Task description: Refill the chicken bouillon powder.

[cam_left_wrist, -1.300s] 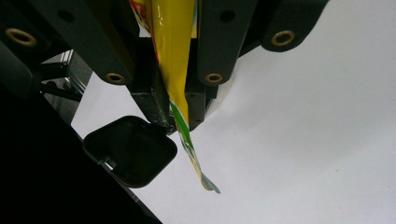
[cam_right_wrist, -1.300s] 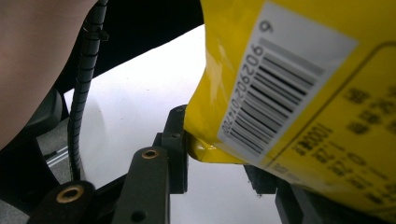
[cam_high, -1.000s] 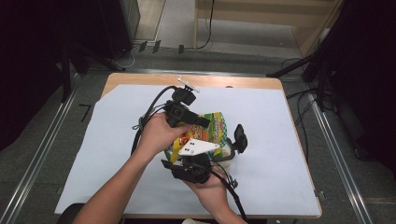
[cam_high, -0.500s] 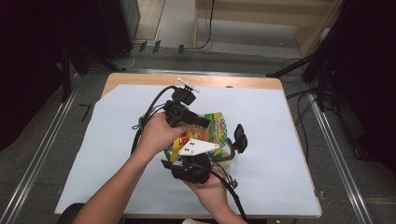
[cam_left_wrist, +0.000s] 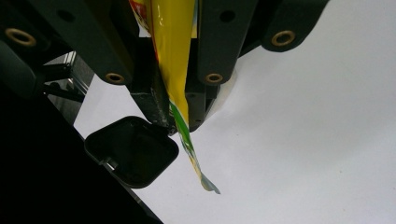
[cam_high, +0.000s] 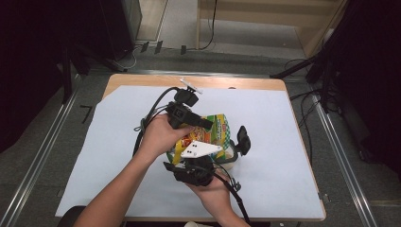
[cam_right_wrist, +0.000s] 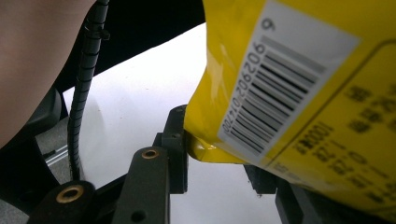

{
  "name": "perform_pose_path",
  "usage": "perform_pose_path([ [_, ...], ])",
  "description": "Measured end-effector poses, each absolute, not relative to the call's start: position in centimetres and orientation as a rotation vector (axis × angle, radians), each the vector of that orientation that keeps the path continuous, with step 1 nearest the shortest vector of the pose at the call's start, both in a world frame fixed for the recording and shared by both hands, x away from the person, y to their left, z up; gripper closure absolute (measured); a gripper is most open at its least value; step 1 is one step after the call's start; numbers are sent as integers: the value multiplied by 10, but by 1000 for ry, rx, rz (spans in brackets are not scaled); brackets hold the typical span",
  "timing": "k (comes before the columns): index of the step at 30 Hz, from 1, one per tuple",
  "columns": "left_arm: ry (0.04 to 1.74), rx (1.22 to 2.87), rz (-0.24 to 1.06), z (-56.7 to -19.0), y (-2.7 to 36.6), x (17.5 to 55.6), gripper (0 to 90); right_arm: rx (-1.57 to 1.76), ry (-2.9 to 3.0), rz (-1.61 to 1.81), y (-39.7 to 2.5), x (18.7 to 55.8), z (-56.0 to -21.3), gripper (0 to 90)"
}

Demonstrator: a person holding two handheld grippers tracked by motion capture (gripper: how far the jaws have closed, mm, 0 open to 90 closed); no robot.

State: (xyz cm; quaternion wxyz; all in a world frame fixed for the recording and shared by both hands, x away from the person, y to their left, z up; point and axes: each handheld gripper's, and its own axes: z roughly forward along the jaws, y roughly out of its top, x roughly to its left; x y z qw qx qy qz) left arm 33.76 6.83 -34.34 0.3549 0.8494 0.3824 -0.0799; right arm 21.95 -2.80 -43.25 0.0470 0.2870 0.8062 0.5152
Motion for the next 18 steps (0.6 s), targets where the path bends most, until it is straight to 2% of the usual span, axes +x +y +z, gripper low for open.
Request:
perform_pose_path([
  [18,986,2199,-198,-344,68,337,822,878,2457,1571,-28,219,-434,657],
])
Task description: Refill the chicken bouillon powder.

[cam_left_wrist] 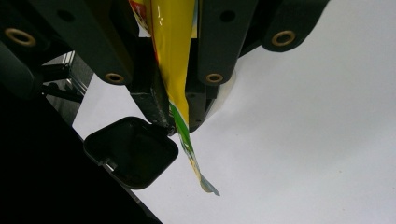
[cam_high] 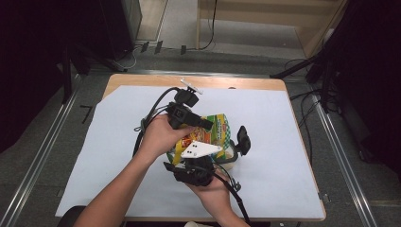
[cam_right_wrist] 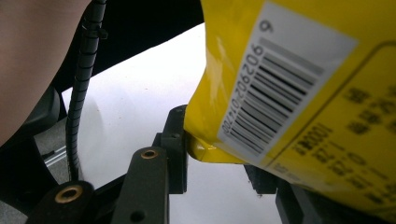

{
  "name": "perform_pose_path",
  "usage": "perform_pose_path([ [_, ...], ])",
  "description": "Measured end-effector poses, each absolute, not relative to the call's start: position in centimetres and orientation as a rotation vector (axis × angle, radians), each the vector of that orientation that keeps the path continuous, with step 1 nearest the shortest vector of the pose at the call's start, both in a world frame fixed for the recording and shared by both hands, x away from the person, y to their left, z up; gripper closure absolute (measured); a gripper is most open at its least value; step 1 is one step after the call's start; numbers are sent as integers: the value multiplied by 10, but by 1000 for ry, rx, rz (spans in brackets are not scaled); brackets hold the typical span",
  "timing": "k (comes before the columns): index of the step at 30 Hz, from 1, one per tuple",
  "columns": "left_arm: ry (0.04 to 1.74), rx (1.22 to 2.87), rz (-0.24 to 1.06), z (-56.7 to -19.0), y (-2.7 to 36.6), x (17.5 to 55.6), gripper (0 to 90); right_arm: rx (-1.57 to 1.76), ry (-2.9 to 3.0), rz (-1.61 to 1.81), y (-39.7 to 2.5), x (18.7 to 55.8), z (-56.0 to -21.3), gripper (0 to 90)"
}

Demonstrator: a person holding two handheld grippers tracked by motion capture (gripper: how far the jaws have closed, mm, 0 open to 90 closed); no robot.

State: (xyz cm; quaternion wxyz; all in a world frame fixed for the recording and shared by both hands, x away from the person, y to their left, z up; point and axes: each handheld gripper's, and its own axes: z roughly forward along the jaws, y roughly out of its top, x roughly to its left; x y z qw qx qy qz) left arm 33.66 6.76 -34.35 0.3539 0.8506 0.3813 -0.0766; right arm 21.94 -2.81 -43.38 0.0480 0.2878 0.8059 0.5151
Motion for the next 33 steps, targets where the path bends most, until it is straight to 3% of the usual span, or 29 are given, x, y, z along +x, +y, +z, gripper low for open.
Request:
perform_pose_path([
  [24,972,2216,-165,-333,66,331,819,839,2442,1612,-30,218,-428,661],
  [33,987,2227,-210,-342,63,337,820,892,2457,1606,-30,219,-433,661],
])
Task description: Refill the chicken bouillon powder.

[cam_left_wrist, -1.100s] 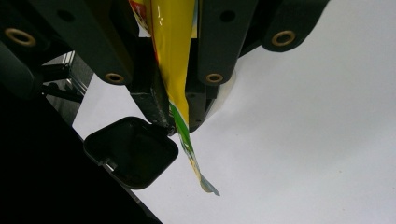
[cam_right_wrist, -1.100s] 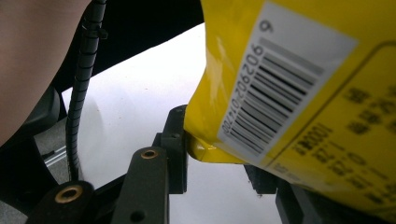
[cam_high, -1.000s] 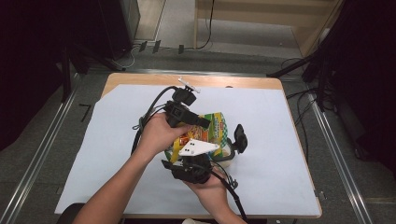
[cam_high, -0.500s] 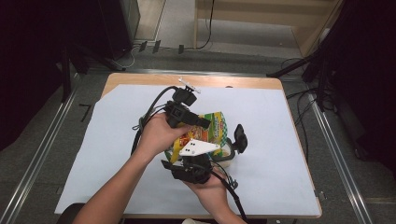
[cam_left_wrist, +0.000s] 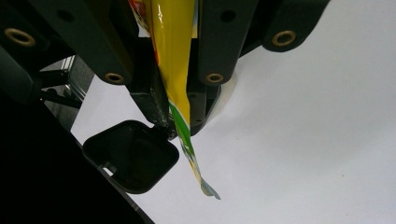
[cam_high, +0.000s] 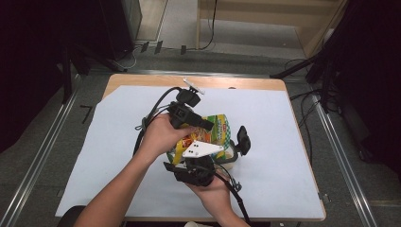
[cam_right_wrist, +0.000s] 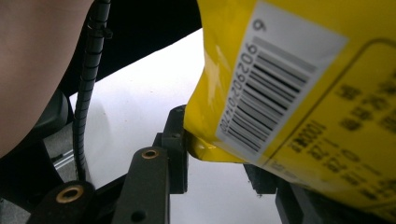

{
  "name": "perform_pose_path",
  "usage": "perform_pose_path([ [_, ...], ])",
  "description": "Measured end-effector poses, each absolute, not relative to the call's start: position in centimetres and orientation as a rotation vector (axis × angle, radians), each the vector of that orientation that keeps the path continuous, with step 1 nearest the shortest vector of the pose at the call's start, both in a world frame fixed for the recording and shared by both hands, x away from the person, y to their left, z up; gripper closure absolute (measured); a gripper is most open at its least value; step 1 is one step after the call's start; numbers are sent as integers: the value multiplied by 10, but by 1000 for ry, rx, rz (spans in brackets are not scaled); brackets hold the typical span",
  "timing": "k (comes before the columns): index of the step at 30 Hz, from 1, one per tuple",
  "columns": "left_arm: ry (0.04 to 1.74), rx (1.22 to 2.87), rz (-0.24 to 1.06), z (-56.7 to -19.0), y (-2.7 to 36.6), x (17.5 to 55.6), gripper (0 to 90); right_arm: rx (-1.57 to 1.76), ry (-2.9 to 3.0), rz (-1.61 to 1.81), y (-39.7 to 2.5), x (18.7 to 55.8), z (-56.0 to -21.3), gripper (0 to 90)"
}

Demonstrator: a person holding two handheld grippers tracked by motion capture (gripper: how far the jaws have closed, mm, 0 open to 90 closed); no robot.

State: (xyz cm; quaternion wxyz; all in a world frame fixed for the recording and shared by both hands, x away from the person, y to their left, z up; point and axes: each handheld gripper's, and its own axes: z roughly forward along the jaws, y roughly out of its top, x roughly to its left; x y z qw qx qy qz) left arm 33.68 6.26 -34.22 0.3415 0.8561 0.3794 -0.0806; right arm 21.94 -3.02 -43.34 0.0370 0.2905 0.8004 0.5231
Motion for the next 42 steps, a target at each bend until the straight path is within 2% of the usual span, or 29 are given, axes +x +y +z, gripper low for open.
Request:
perform_pose_path([
  [42,975,2229,-195,-341,62,334,820,890,2459,1589,-29,216,-433,681],
])
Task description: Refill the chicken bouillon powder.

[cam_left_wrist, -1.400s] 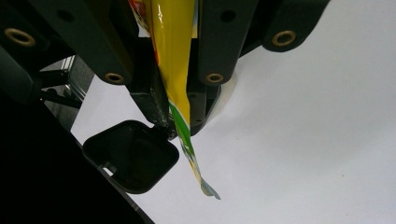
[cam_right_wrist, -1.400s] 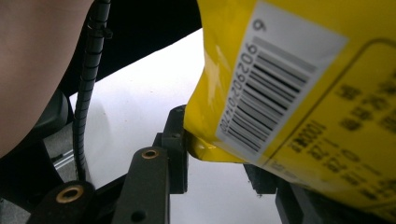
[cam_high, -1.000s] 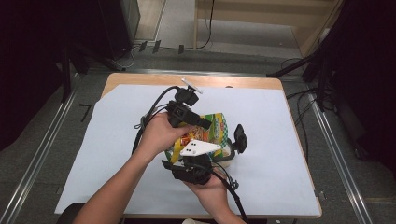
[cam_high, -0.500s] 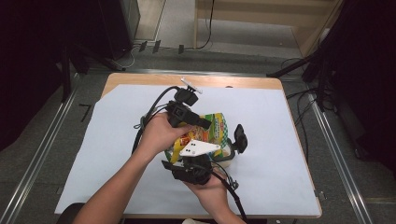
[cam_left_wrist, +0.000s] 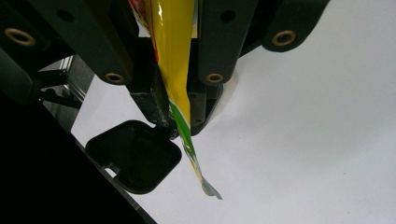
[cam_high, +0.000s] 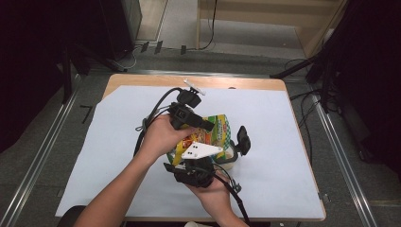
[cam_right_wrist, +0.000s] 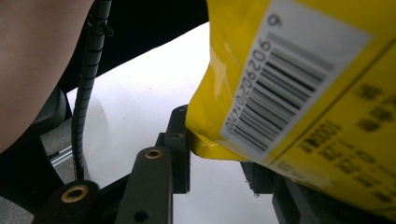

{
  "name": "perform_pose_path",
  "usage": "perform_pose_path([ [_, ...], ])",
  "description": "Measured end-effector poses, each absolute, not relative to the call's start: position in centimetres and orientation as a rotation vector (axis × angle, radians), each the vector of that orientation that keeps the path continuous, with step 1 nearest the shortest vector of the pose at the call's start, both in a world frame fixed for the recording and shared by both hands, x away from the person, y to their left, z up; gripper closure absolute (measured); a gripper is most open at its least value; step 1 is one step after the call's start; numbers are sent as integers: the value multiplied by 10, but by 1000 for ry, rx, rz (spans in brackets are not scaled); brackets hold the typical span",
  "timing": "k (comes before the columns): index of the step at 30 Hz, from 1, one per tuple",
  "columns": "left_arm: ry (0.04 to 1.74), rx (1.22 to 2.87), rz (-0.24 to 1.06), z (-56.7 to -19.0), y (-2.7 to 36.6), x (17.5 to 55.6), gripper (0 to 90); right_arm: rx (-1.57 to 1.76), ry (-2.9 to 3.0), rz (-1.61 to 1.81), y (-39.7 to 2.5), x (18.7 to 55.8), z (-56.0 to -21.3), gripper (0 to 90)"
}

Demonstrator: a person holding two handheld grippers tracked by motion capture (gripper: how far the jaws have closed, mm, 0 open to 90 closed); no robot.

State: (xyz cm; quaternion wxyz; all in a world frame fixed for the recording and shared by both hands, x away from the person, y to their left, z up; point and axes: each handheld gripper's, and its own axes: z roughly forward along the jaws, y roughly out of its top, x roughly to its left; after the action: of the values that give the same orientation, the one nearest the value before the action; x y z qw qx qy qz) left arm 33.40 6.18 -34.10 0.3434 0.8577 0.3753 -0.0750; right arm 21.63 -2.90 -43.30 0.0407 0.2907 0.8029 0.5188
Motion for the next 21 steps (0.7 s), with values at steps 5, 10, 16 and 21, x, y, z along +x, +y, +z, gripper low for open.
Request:
perform_pose_path([
  [5,970,2224,-184,-338,63,332,821,909,2459,1610,-29,217,-431,679],
  [10,963,2217,-175,-336,62,331,820,911,2454,1618,-28,217,-430,651],
  [16,968,2239,-170,-340,58,332,823,945,2457,1635,-31,220,-433,663],
  [21,986,2234,-199,-344,61,337,822,937,2470,1607,-31,219,-433,668],
])
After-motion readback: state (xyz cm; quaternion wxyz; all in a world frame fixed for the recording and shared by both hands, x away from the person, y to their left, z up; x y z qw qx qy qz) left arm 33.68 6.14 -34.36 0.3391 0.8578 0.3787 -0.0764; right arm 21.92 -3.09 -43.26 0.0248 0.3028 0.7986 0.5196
